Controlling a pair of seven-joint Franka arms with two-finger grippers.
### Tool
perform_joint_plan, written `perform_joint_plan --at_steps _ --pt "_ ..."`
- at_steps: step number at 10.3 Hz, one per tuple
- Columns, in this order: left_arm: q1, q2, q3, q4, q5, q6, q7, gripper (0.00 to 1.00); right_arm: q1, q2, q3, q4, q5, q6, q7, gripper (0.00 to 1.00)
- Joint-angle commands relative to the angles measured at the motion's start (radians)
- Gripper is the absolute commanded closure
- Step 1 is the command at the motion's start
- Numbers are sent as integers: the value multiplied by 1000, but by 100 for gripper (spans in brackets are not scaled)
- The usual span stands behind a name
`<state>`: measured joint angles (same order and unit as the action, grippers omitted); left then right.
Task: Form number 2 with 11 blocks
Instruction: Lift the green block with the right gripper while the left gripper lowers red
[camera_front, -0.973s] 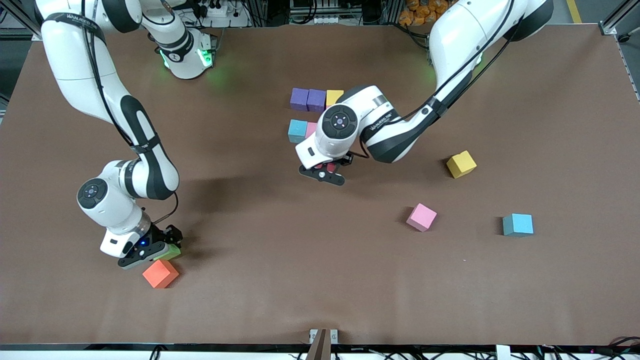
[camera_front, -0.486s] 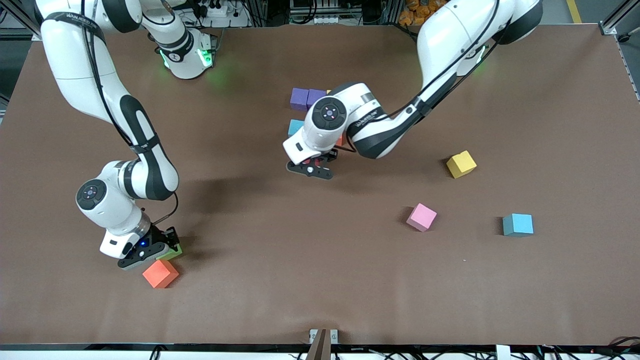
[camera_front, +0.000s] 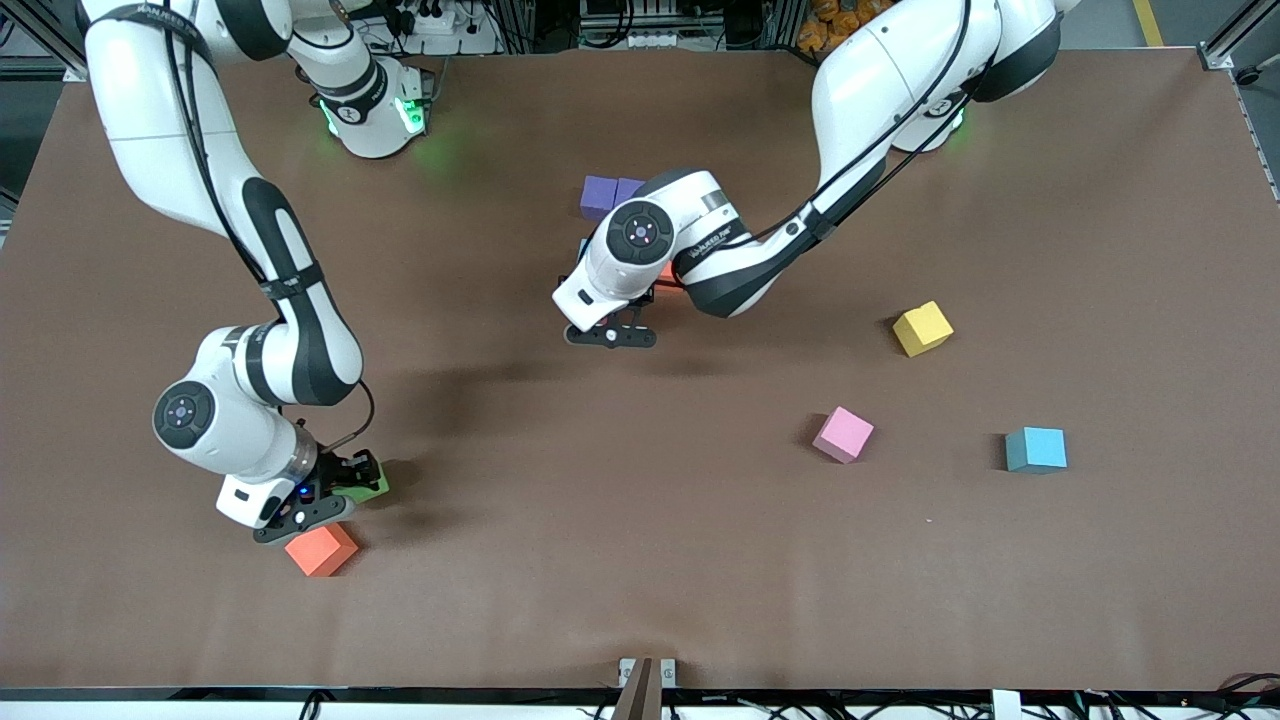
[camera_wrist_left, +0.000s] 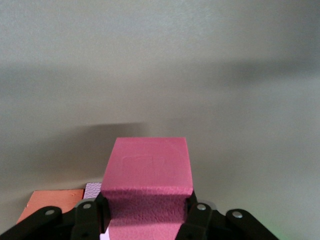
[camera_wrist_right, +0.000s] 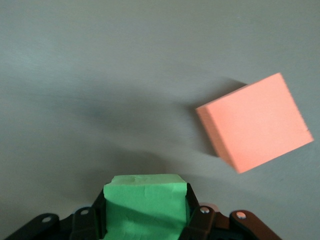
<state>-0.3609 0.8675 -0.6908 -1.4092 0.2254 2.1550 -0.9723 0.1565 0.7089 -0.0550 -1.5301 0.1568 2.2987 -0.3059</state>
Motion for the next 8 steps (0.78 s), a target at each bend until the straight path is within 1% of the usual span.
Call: perform_joint_plan --at_steps 1,2,3,5,7,8 --pt "-15 37 8 29 -32 2 -13 93 59 -31 1 36 -17 -82 187 68" --pt "-27 45 23 29 -32 2 -6 93 70 -42 1 31 -20 -82 242 68" --pt "-29 47 27 29 -37 2 -5 93 75 -42 3 34 -17 -75 251 67" --pt "-52 48 30 29 -35 2 16 93 98 -54 3 33 -16 -64 332 67" --pt "-52 48 36 30 -40 2 76 98 107 -55 3 24 -14 -29 356 65" --pt "-52 48 36 30 -40 2 76 97 118 -55 4 24 -16 -4 384 65"
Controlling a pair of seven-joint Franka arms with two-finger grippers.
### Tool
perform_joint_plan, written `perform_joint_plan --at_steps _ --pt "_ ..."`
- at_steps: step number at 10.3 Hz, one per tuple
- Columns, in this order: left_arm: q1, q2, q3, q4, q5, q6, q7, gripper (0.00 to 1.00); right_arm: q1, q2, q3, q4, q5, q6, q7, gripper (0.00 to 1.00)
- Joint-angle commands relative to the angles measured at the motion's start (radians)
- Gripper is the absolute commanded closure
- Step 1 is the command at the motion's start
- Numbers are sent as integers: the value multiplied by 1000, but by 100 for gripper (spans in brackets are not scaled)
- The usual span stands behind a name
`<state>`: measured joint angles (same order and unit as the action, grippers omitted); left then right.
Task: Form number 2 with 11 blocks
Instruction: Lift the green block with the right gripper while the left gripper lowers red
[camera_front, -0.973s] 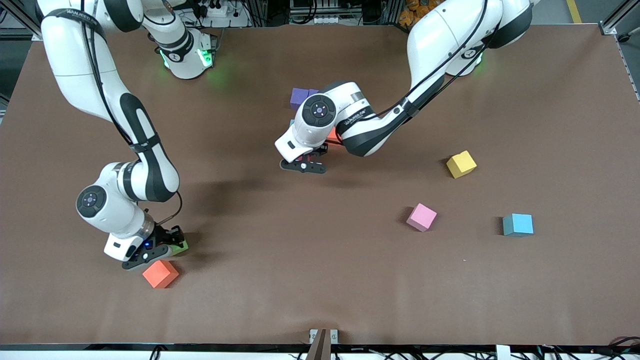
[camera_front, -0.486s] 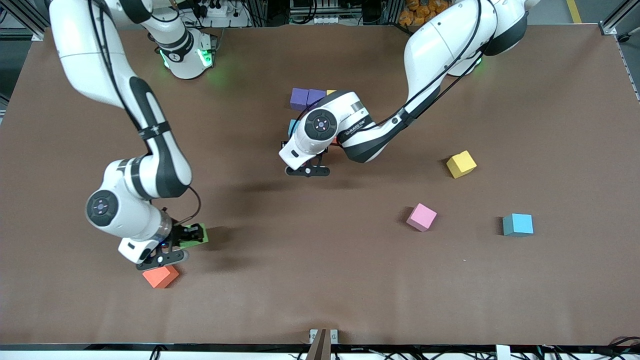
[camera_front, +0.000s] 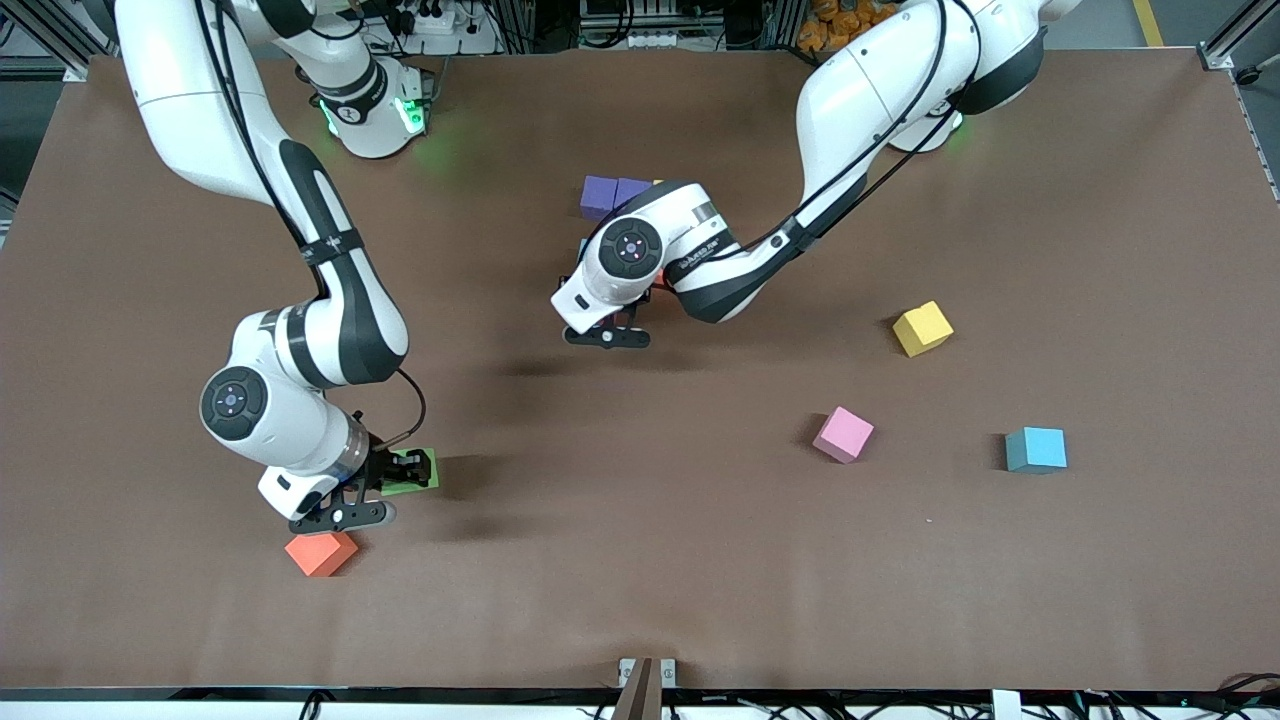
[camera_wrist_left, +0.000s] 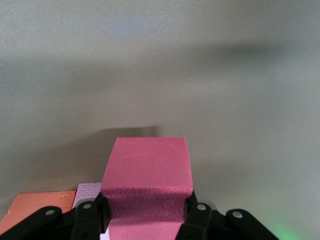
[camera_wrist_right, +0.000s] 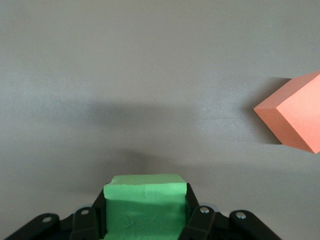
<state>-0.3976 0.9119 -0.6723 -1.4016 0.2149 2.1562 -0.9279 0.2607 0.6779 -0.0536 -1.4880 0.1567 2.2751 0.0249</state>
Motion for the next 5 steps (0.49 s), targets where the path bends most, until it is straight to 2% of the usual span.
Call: perform_joint_plan --at_steps 1,5 --pt "-15 4 16 23 -29 1 32 96 23 -24 2 -18 -14 33 55 65" --pt "-29 4 17 23 -29 1 61 94 40 -21 1 -25 -16 52 89 66"
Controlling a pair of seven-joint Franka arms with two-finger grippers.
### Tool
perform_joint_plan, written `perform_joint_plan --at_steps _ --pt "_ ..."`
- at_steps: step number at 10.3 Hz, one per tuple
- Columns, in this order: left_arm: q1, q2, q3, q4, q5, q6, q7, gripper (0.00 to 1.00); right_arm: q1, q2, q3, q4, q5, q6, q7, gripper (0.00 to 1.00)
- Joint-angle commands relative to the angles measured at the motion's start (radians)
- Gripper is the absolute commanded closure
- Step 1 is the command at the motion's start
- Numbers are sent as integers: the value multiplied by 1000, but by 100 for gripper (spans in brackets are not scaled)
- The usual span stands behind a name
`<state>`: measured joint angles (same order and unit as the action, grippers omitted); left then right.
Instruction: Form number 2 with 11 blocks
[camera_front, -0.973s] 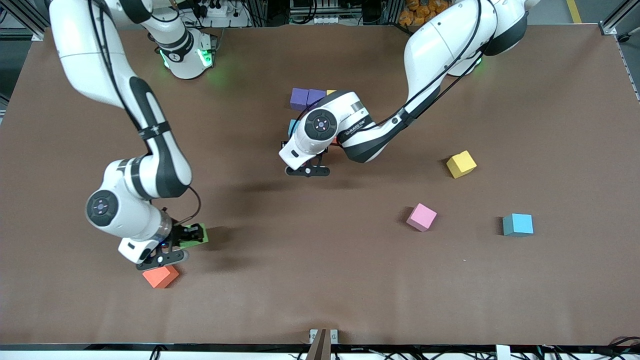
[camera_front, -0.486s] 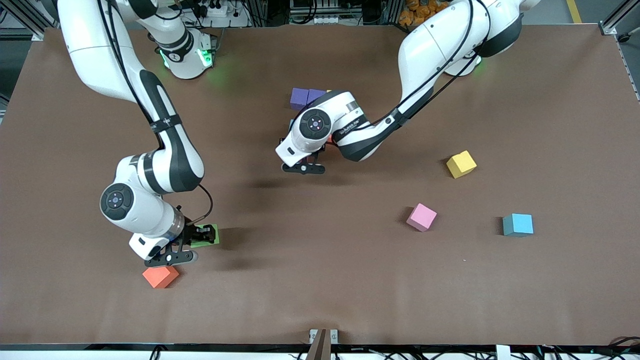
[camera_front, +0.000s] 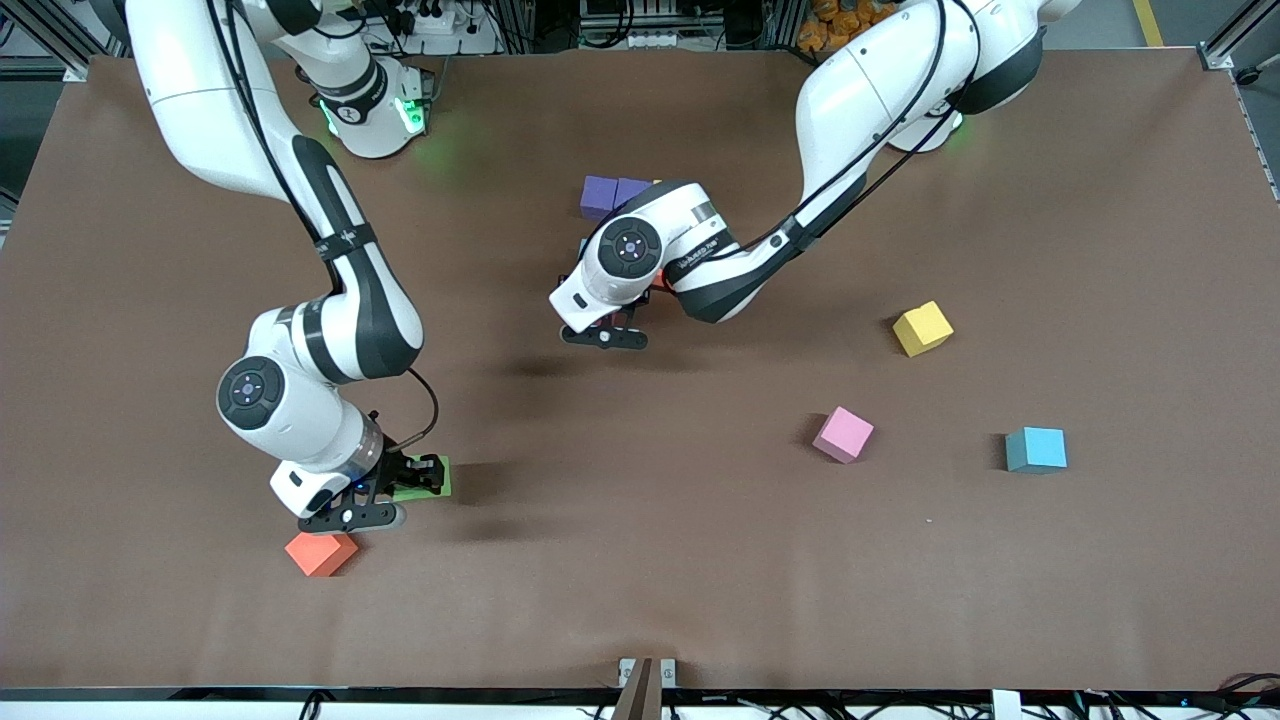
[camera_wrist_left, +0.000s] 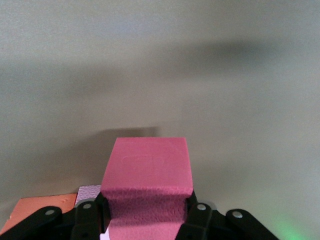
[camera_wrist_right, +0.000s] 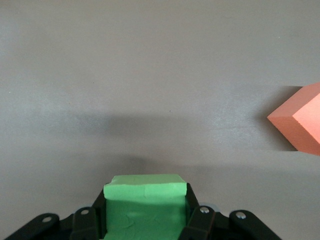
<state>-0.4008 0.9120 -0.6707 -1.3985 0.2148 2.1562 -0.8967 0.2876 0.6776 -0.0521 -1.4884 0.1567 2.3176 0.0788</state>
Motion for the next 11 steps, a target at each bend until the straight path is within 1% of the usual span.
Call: perform_joint_plan --at_steps 1,6,7,8,9,10,11 --pt "-27 5 16 19 -29 1 41 94 19 -21 0 -24 -16 8 42 66" --pt "-32 18 26 29 -29 8 59 92 21 -23 1 -27 -14 9 67 66" --pt "-30 24 26 36 -32 8 58 89 21 -23 1 -26 -14 9 67 66" --pt "-30 31 25 39 -32 8 59 89 21 -23 1 -26 -14 9 67 66" --pt "-32 37 25 47 -32 8 59 89 21 -23 1 -26 -6 8 67 66" --pt "-32 44 25 50 -38 8 59 89 37 -23 -2 -27 26 6 67 66" --pt "-32 51 25 55 -49 10 59 89 47 -26 -6 -33 30 6 75 66"
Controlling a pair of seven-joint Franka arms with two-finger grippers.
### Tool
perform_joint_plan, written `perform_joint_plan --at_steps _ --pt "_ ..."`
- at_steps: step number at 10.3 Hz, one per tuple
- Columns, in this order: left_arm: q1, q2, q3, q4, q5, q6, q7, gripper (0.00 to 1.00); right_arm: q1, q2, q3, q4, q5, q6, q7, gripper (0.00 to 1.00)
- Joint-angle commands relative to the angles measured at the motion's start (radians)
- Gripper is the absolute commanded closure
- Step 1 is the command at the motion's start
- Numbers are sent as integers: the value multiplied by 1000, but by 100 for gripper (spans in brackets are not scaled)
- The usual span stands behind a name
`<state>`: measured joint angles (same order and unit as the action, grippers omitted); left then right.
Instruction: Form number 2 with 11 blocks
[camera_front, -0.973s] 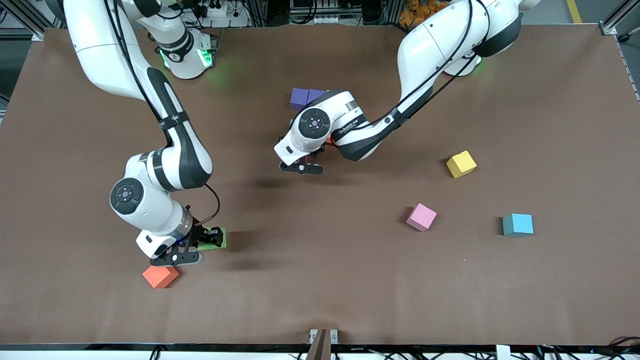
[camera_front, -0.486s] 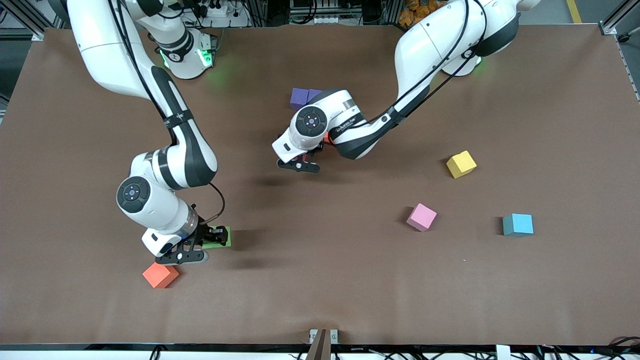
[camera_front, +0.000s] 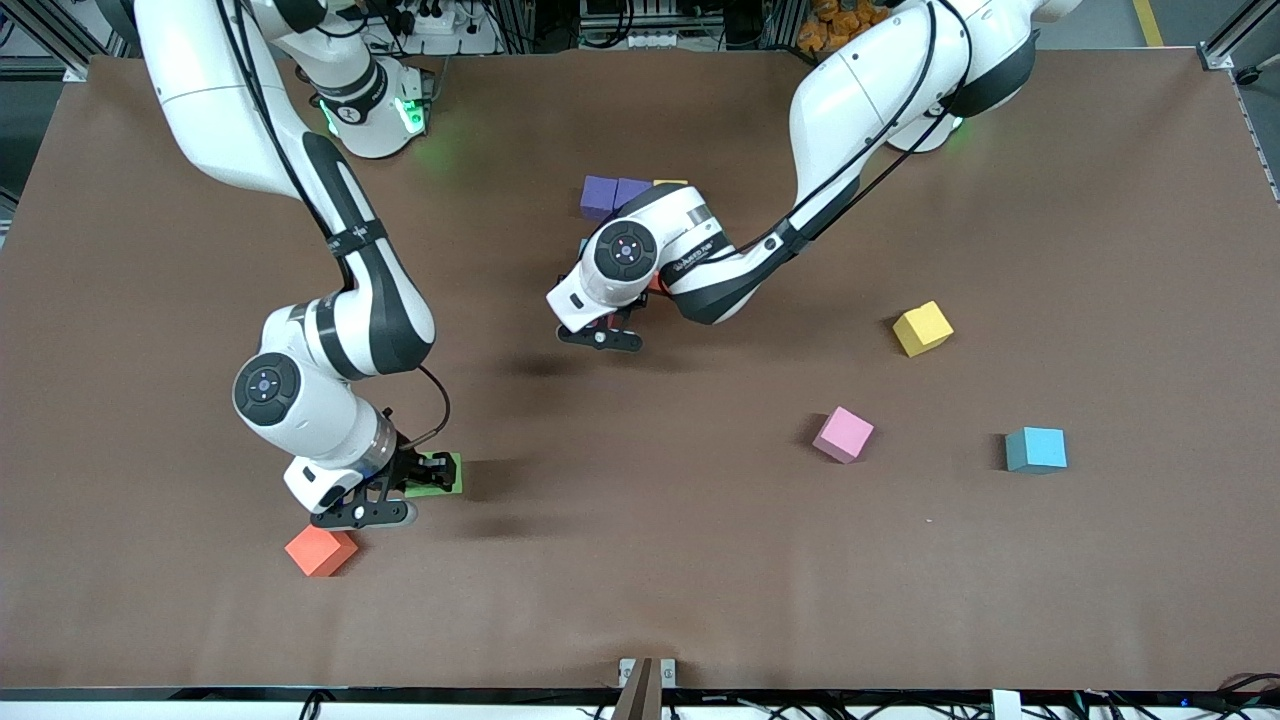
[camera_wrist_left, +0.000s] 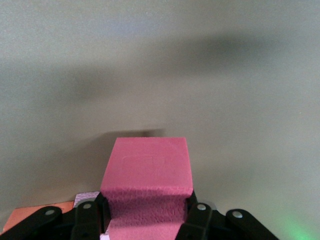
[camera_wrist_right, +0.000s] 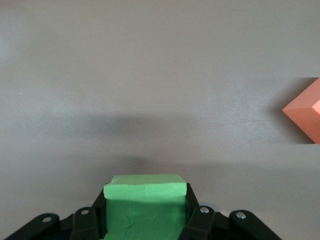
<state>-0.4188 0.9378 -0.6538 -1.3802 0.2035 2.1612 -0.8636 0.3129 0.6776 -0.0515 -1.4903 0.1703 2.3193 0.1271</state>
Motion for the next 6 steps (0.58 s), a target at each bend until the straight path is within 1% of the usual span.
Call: perform_joint_plan --at_steps 1,3,6 --pt "-14 32 8 39 -55 5 26 89 29 -26 -8 -39 17 5 42 66" --pt "-12 32 8 39 -82 5 26 89 34 -26 -8 -44 15 6 46 66" --pt "-12 32 11 39 -82 3 29 89 40 -26 -8 -44 17 8 68 66"
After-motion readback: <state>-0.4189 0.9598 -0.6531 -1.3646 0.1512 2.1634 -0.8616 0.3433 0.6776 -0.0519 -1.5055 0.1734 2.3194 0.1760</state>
